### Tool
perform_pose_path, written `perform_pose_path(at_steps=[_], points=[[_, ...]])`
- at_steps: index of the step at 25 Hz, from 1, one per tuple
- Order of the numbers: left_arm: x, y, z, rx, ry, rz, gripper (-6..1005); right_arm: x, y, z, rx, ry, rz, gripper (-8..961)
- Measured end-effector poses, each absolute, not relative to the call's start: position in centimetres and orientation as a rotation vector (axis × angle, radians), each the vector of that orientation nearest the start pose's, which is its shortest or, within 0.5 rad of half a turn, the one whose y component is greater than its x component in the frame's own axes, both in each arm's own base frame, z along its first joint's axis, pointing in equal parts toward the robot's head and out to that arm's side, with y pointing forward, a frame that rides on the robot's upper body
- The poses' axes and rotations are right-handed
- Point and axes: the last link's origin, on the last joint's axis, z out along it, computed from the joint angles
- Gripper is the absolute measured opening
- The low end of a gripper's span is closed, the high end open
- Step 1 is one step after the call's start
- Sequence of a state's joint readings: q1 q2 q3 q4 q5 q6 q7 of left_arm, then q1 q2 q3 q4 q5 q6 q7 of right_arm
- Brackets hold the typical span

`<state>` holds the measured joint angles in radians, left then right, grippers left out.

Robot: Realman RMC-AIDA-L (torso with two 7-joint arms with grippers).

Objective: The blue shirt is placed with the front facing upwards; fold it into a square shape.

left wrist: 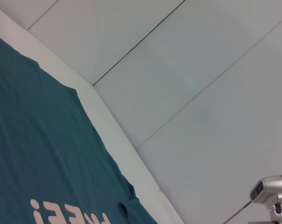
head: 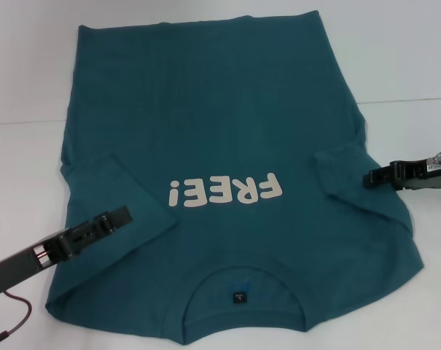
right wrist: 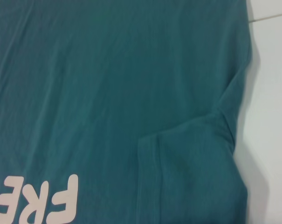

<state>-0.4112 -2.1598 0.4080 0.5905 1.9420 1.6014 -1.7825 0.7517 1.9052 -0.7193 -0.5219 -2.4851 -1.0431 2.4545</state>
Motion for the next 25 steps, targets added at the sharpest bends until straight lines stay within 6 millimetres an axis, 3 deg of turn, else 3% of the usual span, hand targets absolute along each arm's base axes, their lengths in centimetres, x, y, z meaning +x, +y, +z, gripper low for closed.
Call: perform_pose_path(at_steps=[5,10,13,25], points=[[-29.29,29.30,-0.27,-2.226,-1.443,-1.175,876,31.33,42.18,5.30,-1.975,1.608,0.140,647],[-29.29,29.31,-0.27,-2.226,-1.443,-1.175,876,31.32,42.20,5.31,-1.973,1.608,0.134,462],[-29.34,29.26,-0.27,-2.224,-1.445,-1.174,876,31.29,42.21,5.27,-1.974,1.609,0.133,223],[-29.31,29.24,-0.33,-2.224,-1.446,-1.176,877,31.39,41.92,5.95,-1.978,1.638,0.130,26]])
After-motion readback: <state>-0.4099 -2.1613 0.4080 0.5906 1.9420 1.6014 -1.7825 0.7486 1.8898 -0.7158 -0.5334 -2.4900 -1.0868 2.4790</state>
